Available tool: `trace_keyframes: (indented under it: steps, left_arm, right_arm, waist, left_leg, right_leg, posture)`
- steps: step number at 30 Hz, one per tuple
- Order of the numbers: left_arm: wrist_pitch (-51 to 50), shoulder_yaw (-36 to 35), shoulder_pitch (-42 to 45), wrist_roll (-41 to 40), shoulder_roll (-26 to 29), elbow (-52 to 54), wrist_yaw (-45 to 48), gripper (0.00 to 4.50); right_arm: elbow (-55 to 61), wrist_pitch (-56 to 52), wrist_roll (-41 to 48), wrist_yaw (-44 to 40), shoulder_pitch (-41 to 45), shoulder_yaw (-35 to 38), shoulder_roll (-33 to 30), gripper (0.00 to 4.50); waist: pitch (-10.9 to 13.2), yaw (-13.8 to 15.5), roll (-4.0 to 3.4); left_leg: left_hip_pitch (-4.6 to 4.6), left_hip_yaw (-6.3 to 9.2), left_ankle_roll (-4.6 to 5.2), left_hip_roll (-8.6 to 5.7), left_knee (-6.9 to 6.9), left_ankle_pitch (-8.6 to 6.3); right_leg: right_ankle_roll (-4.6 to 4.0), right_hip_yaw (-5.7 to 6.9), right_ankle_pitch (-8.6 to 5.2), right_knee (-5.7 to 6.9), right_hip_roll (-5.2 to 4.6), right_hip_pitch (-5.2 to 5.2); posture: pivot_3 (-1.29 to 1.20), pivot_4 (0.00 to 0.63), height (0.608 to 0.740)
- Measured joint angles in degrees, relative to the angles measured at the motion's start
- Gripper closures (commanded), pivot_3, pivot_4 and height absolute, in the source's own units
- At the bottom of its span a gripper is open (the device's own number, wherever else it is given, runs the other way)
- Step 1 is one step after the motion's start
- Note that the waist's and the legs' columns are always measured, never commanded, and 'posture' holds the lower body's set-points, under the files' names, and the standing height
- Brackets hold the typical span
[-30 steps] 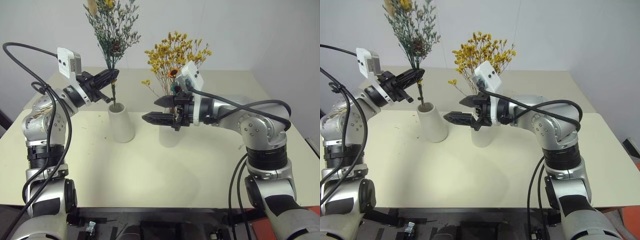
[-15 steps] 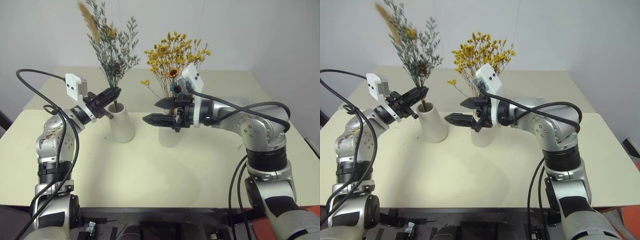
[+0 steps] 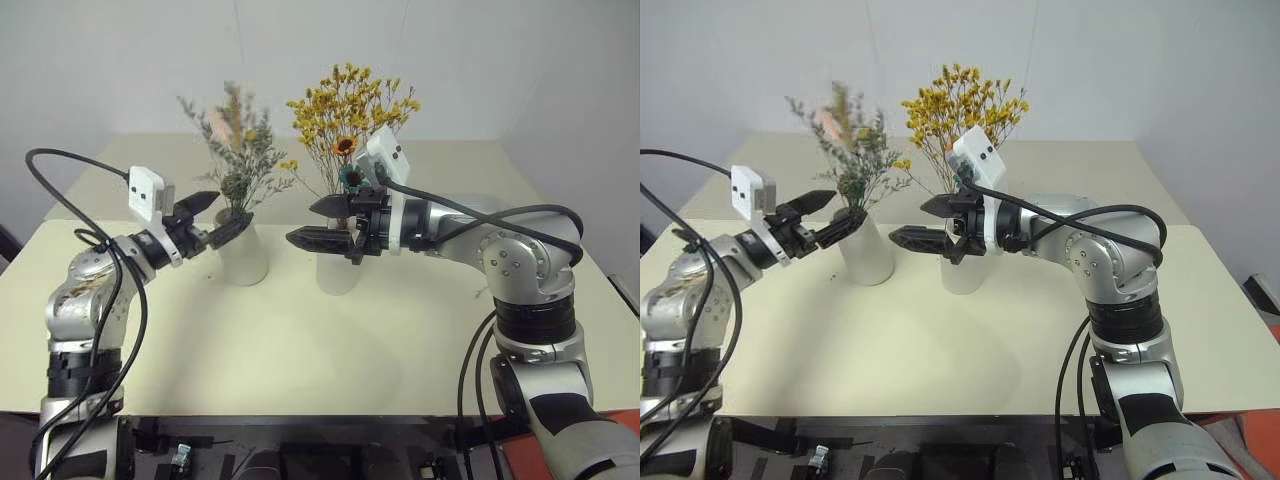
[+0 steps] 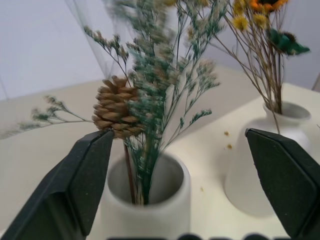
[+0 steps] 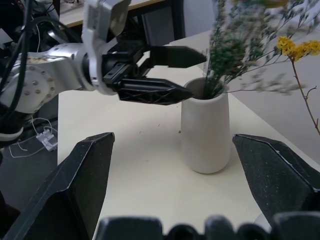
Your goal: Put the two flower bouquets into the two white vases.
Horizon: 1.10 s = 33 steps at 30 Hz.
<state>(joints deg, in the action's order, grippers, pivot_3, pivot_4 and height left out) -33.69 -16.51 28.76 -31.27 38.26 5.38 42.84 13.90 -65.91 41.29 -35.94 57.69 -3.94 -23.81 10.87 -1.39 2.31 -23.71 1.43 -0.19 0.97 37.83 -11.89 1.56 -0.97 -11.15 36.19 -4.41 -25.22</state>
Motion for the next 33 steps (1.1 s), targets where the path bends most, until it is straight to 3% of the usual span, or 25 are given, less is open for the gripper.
trace_keyframes:
  steps: [5,12,23,33]
  left_arm:
    - [-3.7,-2.9,-5.9,-0.9,3.8,7.6,-1.6,0.01]
    - [-5.3,-6.7,-7.5,-7.4,6.4,13.5,0.9,0.01]
    - [-4.9,-6.0,-7.2,-11.3,7.1,14.9,5.1,0.01]
    - [-2.9,-0.4,-2.9,-11.5,5.2,13.7,6.2,0.01]
  right_arm:
    - [0.2,0.0,0.1,-0.1,-0.2,0.0,-0.3,0.00]
    - [0.5,0.0,0.1,-0.4,-1.6,0.1,-1.9,0.00]
    - [2.2,0.0,-0.1,0.3,-6.8,3.6,-7.7,0.00]
    - [-7.4,5.5,-7.6,6.9,-7.1,3.4,-1.4,0.00]
  waist:
    - [0.0,0.0,0.00]
    - [0.0,0.4,0.00]
    - [0.0,0.4,0.00]
    - [0.0,0.2,0.01]
  left_leg:
    - [0.06,0.00,0.00,0.01,0.00,0.00]
    - [0.06,0.00,0.00,0.00,0.00,0.00]
    - [0.09,-0.03,0.00,0.02,0.00,0.00]
    - [0.13,-0.05,0.00,0.02,-0.02,0.00]
  right_leg:
    - [0.00,0.00,-0.01,0.01,0.01,0.04]
    - [0.00,0.02,-0.01,-0.05,0.00,0.08]
    - [0.01,0.00,-0.03,-0.07,0.03,0.09]
    - [0.00,-0.03,-0.02,-0.08,0.04,0.13]
  posture:
    - [0.00,0.150,0.740]
    - [0.00,0.150,0.740]
    - [0.00,0.150,0.740]
    - [0.00,0.150,0.740]
